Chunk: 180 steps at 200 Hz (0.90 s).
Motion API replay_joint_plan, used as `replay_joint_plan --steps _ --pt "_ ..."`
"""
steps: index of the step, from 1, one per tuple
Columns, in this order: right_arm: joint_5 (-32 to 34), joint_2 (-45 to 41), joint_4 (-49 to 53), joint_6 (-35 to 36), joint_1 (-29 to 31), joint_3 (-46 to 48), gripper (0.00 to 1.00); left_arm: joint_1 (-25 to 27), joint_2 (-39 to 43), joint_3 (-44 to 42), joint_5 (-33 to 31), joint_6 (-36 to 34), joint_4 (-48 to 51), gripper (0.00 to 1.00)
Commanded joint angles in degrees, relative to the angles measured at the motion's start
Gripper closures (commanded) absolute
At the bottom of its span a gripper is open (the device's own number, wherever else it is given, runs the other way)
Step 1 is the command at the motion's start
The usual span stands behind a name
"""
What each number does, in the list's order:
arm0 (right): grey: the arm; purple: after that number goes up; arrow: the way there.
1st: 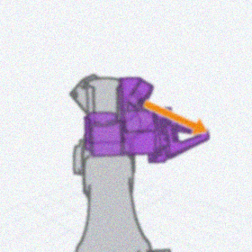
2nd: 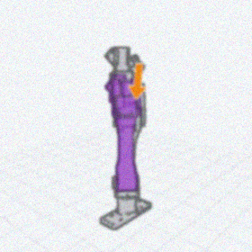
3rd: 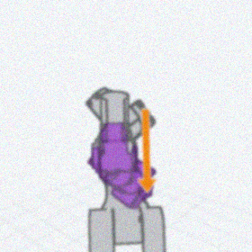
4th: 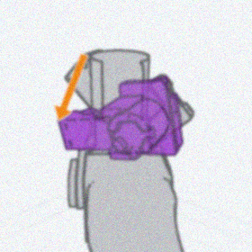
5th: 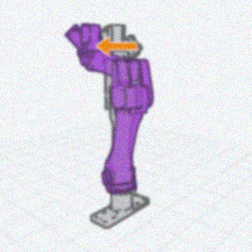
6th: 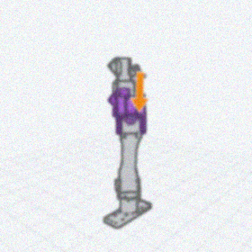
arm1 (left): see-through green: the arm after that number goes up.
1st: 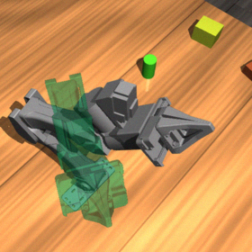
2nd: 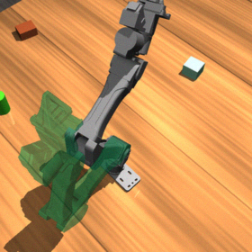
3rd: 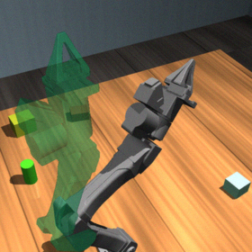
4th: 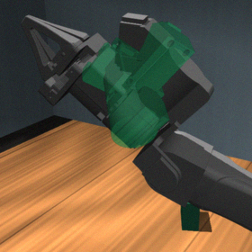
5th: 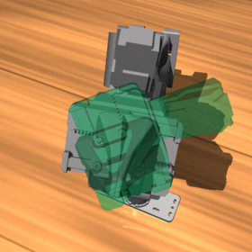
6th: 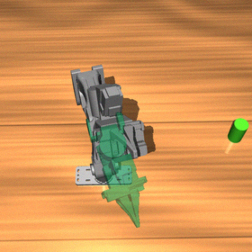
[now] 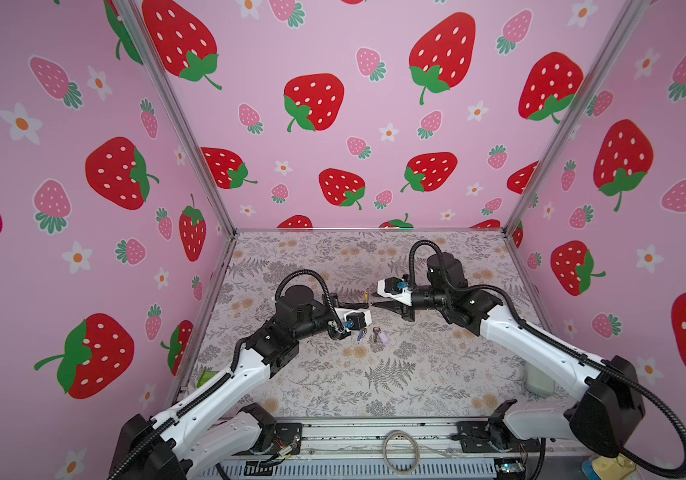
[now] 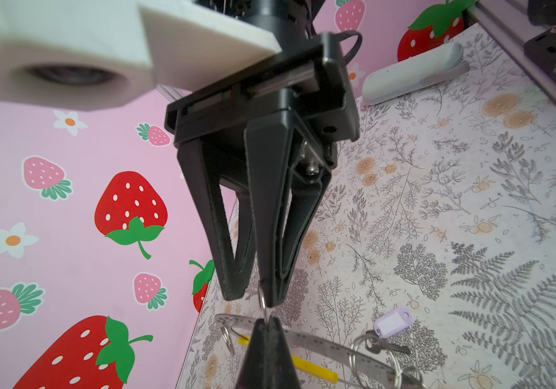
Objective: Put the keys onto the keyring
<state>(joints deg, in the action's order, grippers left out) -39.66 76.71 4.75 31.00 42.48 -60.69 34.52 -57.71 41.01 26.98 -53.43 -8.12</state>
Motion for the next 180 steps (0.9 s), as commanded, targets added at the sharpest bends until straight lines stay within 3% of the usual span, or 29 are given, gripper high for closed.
replay_joint_plan --steps 1,58,180 --pt "-2.47 0.2 -0.64 1.32 0.11 0.66 0.74 0.41 0.83 1.16 0.22 -1.96 -1.94 1.0" --pt "-6.54 0.18 -0.96 0.79 0.14 1.08 0.76 0.5 0.88 0.47 0.68 1.16 -5.49 1.0" --pt "-8.83 -1.45 -5.69 -3.88 -0.16 2.72 0.92 0.5 1.12 -1.01 2.11 5.02 -9.11 1.0"
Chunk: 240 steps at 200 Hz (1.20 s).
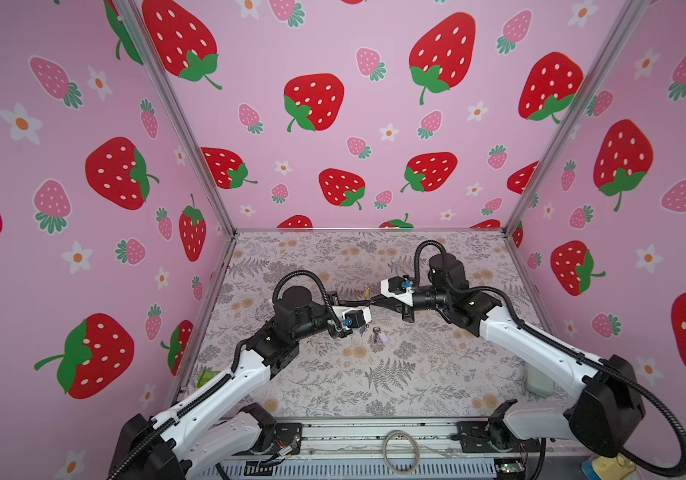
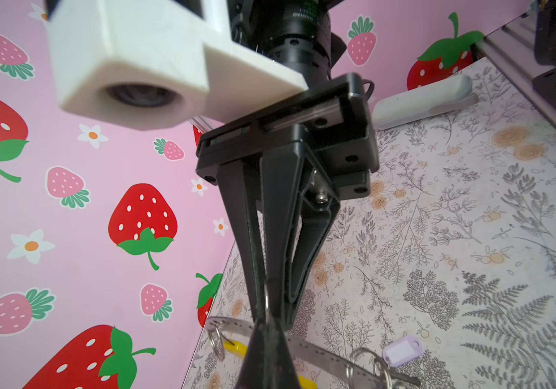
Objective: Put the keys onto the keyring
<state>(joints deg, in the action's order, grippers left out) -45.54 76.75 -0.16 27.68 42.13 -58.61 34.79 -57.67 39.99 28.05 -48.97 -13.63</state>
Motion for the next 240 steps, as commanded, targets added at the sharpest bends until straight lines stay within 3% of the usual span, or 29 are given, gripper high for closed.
replay_joint_plan --steps 1,79,93,126,240 --pt "-2.96 -1.5 -0.74 -0.58 0.17 0.67 0.92 0.26 1.12 0.05 1.04 0.59 -3.6 1.0" --pt "-0.86 -1.17 5.22 3.57 -0.21 -2.34 1.0 0.12 0.84 1.15 -0.47 -1.33 0.66 1.0" --pt "0.79 -0.77 7.71 4.77 -0.21 -3.61 1.0 0.11 0.36 2.07 -0.96 -1.87 2.44 0.88" --pt "5.98 0.03 12.82 6.76 -0.12 -6.37 1.0 0.15 -0.63 4.73 -2.08 -3.73 7.12 0.76" --pt "13.63 2.5 23.09 11.24 1.35 -12.01 1.0 0.06 -5.82 13.1 -4.74 -6.86 14.94 0.7"
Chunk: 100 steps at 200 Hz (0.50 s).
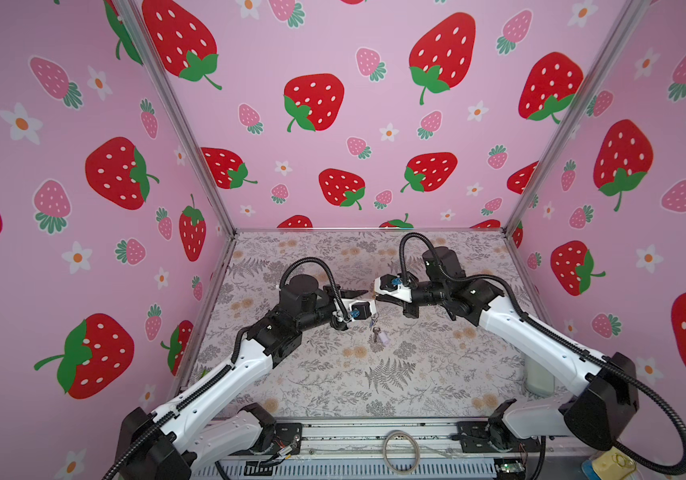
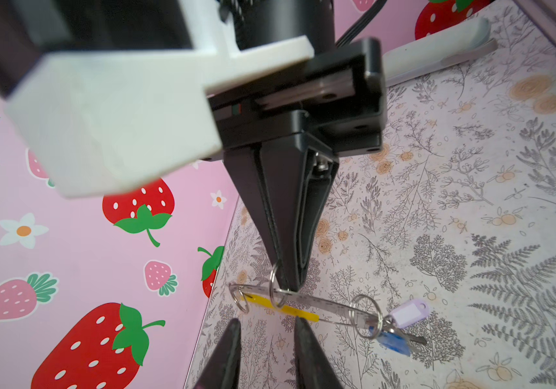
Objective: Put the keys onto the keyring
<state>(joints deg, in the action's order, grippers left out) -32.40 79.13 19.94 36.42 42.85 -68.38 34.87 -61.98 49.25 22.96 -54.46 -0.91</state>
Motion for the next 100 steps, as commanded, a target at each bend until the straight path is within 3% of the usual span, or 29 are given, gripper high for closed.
replay_joint_plan --steps 1,100 --pt "0.54 0.13 2.99 2.55 0.64 -2.26 1.0 -0.05 -1.58 3.92 0.43 -1.37 2.26 0.7" --pt "1.56 0.9 5.48 2.44 1.08 -5.6 1.0 -1.3 -6.01 8.66 9.07 2.32 6.25 0.73"
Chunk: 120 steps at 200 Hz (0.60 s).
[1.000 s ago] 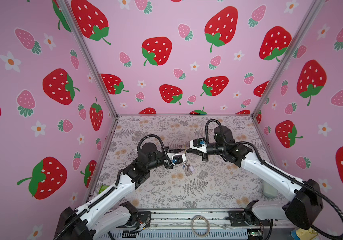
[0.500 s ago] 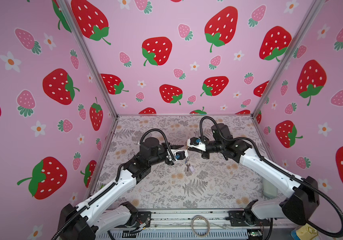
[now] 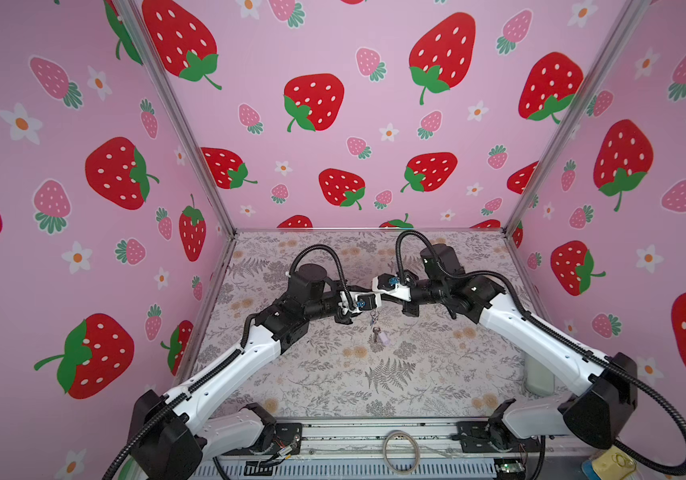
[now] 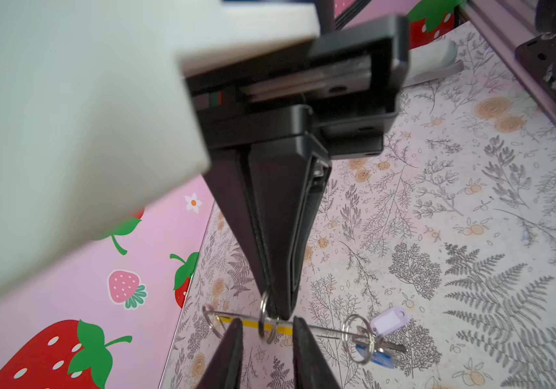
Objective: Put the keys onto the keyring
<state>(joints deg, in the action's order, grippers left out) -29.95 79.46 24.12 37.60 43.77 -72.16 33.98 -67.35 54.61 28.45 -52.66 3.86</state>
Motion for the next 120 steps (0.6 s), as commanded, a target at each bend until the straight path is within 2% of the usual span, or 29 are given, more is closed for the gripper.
replay_joint_plan --steps 1,17,43,56,63,76,99,120 --pt "-0.89 0.54 1.29 1.25 0.17 -1.83 1.0 -0.36 -0.65 3.35 3.65 0.49 1.45 0.74" --pt "-1.04 0.47 0.94 0.77 0.18 -2.06 1.0 -0.43 -1.07 3.57 3.81 0.76 1.3 0.81" --pt "-1.49 0.27 0.39 -0.01 0.13 -2.38 1.0 -0.48 -1.68 3.89 4.07 1.89 0.28 0.86" --pt "-1.57 0.26 0.14 -0.41 0.17 -2.37 1.0 -0.5 -1.92 4.06 4.16 2.21 0.1 0.93" --pt "-1.53 0.22 -0.16 -0.57 0.15 -2.37 1.0 -0.48 -2.04 4.14 4.16 2.37 0.1 1.0" --pt "-1.66 -0.18 -1.0 -1.29 0.18 -2.08 1.0 -0.53 -1.99 4.08 4.27 2.78 -0.13 1.0" --pt "-1.4 -1.47 -3.99 -2.46 -0.24 0.3 0.84 -0.78 -1.43 3.36 5.08 5.28 -2.57 1.0" --pt "-3.17 -3.3 -8.65 -5.2 -2.26 4.02 0.8 -1.81 -0.63 1.8 6.57 9.84 -7.48 1.0"
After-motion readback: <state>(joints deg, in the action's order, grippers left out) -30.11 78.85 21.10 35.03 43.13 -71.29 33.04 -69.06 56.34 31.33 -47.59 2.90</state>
